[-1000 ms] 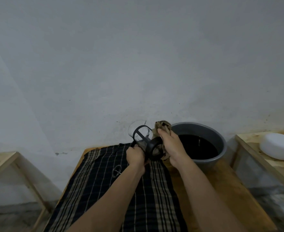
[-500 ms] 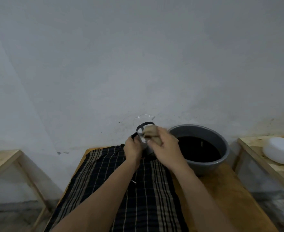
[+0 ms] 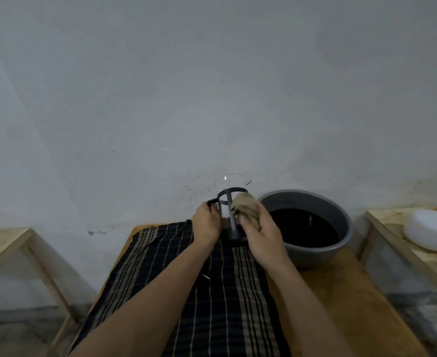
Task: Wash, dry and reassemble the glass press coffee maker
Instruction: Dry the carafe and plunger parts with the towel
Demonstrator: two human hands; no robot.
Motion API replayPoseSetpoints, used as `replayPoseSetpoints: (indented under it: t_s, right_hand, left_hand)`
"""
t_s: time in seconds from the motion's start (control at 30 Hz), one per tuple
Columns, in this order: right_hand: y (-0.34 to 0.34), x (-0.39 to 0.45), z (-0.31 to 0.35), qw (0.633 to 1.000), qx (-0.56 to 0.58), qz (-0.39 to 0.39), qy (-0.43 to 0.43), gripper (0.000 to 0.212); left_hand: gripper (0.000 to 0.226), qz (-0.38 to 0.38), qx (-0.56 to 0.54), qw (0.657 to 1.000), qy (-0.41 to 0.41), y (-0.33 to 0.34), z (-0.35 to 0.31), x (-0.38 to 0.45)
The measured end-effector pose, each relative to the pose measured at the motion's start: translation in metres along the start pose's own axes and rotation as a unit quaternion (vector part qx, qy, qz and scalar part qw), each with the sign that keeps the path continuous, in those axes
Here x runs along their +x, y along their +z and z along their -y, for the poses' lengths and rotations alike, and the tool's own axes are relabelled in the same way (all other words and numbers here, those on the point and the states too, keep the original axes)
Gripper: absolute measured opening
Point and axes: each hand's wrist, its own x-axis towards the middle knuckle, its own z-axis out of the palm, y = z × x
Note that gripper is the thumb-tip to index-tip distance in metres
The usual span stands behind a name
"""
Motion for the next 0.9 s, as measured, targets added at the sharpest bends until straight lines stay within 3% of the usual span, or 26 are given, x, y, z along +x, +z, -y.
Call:
replayPoseSetpoints:
  t_s: [0.07,0.13,0.23,0.3,0.43,0.5,0.57,0.63,0.77,0.83,0.9]
  right_hand:
    - [0.004,-0.012,-0.010,0.993,-0.103,0.027,-0.060,0.046]
    - [0.001,-0.014,-0.021,0.990,-0.119,0.030,-0.068,0.039]
    - [-0.010,-0.007,-0.016,0.997,0.044,-0.042,0.052,0.015]
    - [-0.020,0.003,-0.006,0.972,0.172,-0.111,0.116,0.015]
    - [-0.036,0.026,0.012,0.939,0.295,-0.155,0.084,0.012]
    - [-0.039,0.034,0.021,0.959,0.242,-0.139,0.046,0.012]
    - [-0.042,0.038,0.026,0.991,0.101,-0.080,0.030,0.015]
    - [-0.043,0.039,0.023,0.998,-0.037,-0.009,0.040,0.026]
    - [-0.041,0.040,0.011,0.994,-0.076,0.007,0.072,0.040]
    - [-0.044,0.044,0.012,0.989,0.040,-0.023,0.137,0.040]
    - [-0.057,0.046,0.017,0.952,0.218,-0.049,0.212,0.034]
  left_hand:
    - [0.030,-0.011,0.013,1.000,-0.004,-0.004,0.005,0.008]
    - [0.030,-0.010,0.041,0.999,0.006,-0.007,0.008,0.011]
    - [0.029,-0.004,0.061,0.998,0.030,-0.010,0.015,0.011]
    - [0.027,0.007,0.058,0.997,0.054,-0.011,0.016,0.010]
    - [0.024,0.040,0.067,0.989,0.122,-0.013,0.014,0.008]
    - [0.023,0.055,0.067,0.985,0.151,-0.014,0.013,0.008]
    - [0.021,0.071,0.073,0.979,0.178,-0.016,0.011,0.009]
    - [0.019,0.074,0.096,0.972,0.203,-0.017,0.008,0.011]
    - [0.019,0.079,0.161,0.952,0.247,-0.018,0.009,0.007]
    - [0.020,0.095,0.171,0.944,0.266,-0.018,0.006,0.005]
    - [0.021,0.104,0.176,0.936,0.286,-0.021,0.002,0.008]
